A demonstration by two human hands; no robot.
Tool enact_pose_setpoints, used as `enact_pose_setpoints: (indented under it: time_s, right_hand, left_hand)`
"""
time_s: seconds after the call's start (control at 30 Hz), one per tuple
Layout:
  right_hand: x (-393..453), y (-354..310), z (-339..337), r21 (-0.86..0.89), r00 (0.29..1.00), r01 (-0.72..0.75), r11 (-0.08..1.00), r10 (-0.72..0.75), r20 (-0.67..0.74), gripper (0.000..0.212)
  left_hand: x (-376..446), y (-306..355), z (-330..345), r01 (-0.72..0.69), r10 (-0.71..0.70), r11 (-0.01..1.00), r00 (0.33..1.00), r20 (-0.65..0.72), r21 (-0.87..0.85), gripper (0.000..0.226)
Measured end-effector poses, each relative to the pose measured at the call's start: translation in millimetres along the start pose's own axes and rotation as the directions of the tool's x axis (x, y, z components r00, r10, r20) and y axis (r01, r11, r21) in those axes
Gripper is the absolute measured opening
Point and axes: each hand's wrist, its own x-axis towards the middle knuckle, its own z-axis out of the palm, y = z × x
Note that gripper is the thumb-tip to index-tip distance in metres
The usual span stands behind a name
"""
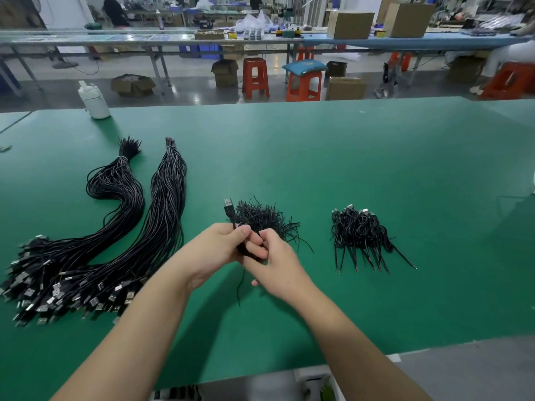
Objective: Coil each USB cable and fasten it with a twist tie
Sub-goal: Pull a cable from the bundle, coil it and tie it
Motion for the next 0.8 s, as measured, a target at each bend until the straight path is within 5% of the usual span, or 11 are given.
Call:
enact_pose_setpoints:
  time_s: [0.1,0.17,0.3,0.4,0.5,0.6,0.8]
  right_hand:
    - [-2,7,2,-0.332,0.991,0.133,0.934,-0.130,0.031,0.027]
    - [-2,7,3,-0.379,0.990,0.144,0.914,-0.131,0.058,0.024]
    - [-5,9,0,-0.392,0.986,0.154,0.907,-0.118,0.115,0.011]
    - [-7,9,2,-0.361,0.980,0.177,0.916,-0.129,0.152,0.022]
    - [-8,9,5,-0.324,0.975,0.163,0.932,-0.102,0.198,0.030]
    - [-3,14,8,-0.252,0.974,0.057,0.966,0.001,0.226,0.015]
    - [-11,27,33,-0.211,0.994,0.054,0.976,-0.033,0.102,0.018]
  left_hand:
    - [1,-10,6,0.024,0.118,0.831,0.969,-0.218,0.556,0.033]
    - [-1,-15,10,0.059,0.175,0.708,0.951,-0.255,0.704,0.029]
    - [-3,-15,8,-0.050,0.225,0.734,0.959,-0.173,0.677,0.020]
    - [-3,-11,0,-0.131,0.295,0.727,0.946,-0.135,0.674,0.009]
    - [0,-11,-5,-0.110,0.294,0.628,0.950,-0.104,0.770,0.017]
    - [5,-15,-2,-0.085,0.279,0.552,0.956,-0.088,0.829,0.016]
    - [11,-24,4,0.001,0.246,0.564,0.954,-0.169,0.826,0.025]
